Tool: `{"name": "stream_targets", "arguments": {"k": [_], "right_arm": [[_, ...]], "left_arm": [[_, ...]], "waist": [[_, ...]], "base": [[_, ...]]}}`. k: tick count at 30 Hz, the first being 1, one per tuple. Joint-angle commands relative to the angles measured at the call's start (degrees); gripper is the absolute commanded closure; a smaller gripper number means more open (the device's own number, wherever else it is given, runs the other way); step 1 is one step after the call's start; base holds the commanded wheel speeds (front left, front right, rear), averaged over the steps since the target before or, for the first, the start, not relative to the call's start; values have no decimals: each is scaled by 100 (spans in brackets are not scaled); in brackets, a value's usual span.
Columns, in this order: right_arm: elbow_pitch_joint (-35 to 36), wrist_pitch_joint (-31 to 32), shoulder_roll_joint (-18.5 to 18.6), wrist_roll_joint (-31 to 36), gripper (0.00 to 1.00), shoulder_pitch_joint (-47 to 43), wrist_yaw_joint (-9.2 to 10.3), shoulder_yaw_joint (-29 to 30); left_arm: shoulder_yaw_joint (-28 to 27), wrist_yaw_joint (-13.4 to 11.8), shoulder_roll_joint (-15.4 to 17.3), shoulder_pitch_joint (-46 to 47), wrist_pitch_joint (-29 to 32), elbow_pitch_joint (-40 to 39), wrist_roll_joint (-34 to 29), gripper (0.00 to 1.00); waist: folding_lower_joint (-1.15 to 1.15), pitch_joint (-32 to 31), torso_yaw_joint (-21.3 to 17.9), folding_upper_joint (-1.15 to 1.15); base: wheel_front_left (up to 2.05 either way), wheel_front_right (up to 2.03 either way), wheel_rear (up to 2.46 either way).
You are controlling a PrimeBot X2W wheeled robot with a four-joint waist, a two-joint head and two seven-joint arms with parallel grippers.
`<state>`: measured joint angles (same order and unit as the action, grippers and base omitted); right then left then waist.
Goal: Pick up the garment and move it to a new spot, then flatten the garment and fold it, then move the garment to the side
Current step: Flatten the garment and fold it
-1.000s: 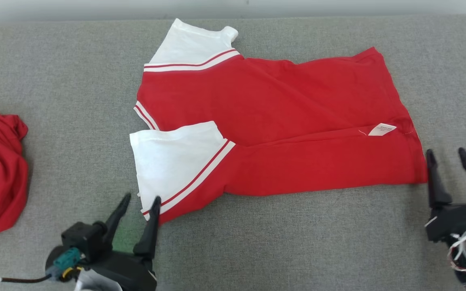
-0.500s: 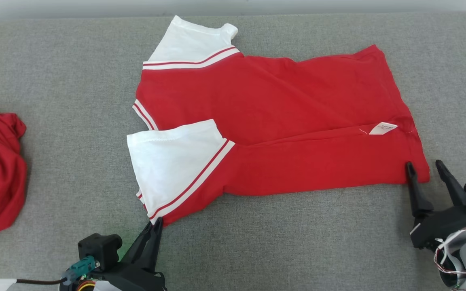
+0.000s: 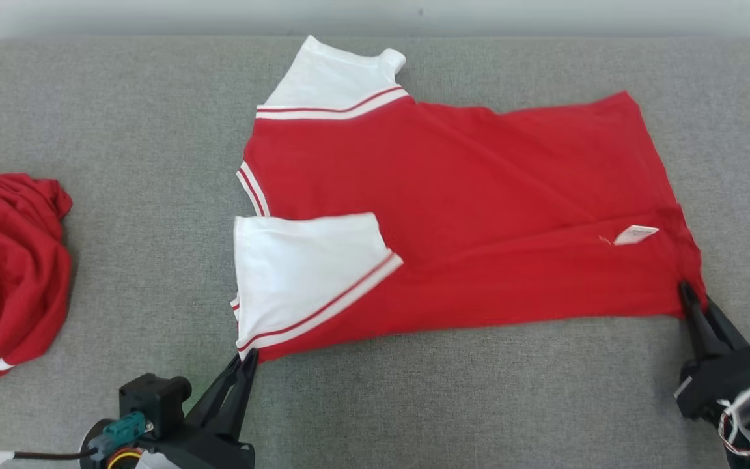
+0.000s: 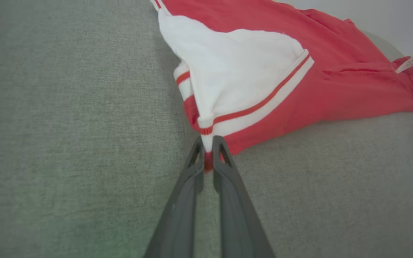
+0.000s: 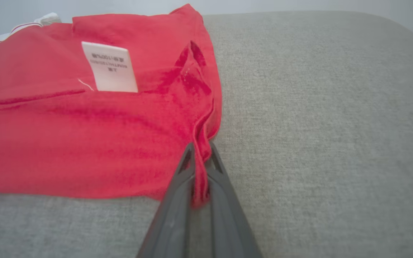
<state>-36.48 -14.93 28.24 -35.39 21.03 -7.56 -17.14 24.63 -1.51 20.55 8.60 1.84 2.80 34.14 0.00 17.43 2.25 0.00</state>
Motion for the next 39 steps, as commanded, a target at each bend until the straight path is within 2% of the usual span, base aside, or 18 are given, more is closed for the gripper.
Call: {"name": "stream_targets", "arguments": {"k": [1,5,17,21,25,26,27,28,29,30,31,32,33,39], "right_arm": [[20,-17,100,-93,100,-179,16,-6],[260,-24,266,-333,100,-450,16,-53],[1213,-15,785,-808,100,-1893,16,-93],[1431,58,853,-774,100,-2375,16,22],[1566,119,749,-687,100,-2587,16,153],[1569,127,727,-652,70,-2598,16,184],[1581,144,690,-595,58,-2597,16,221],[1581,144,690,-595,58,-2597,16,221],[1589,152,653,-541,20,-2599,16,275],[1596,151,623,-486,0,-2595,16,339],[1625,146,586,-449,0,-2590,16,398],[1655,135,565,-392,0,-2588,16,467],[1707,115,552,-335,0,-2583,16,553],[2252,7,424,-55,0,-2468,16,1146]], "left_arm": [[-5,5,69,-98,-6,-56,-50,100],[6,21,200,-317,33,-268,-18,100],[126,-235,378,-1262,266,-885,172,100],[219,-276,391,-1494,386,-981,245,100],[313,-272,421,-1658,587,-1031,351,100],[342,-267,431,-1689,662,-1029,366,100],[355,-273,437,-1700,710,-1044,393,100],[355,-273,437,-1700,710,-1044,393,100],[355,-287,435,-1693,727,-1063,411,100],[351,-308,434,-1694,751,-1078,425,100],[341,-311,435,-1703,767,-1088,438,74],[315,-367,437,-1709,769,-1097,442,13],[269,-410,450,-1704,747,-1122,423,0],[-100,-566,612,-1453,751,-1497,507,0]], "waist": [[0,-69,10,0],[0,-208,-20,0],[0,-665,-5,0],[0,-735,-11,0],[0,-753,-59,0],[0,-755,-67,0],[0,-758,-77,0],[0,-758,-77,0],[0,-760,-86,0],[0,-758,-95,0],[0,-755,-104,0],[0,-749,-112,0],[0,-738,-123,0],[0,-614,-237,0]], "base": [[0,0,0],[0,0,0],[0,0,0],[0,0,0],[0,0,0],[0,0,0],[0,0,0],[0,0,0],[0,0,0],[0,0,0],[0,0,0],[0,0,0],[0,0,0],[0,0,0]]}}
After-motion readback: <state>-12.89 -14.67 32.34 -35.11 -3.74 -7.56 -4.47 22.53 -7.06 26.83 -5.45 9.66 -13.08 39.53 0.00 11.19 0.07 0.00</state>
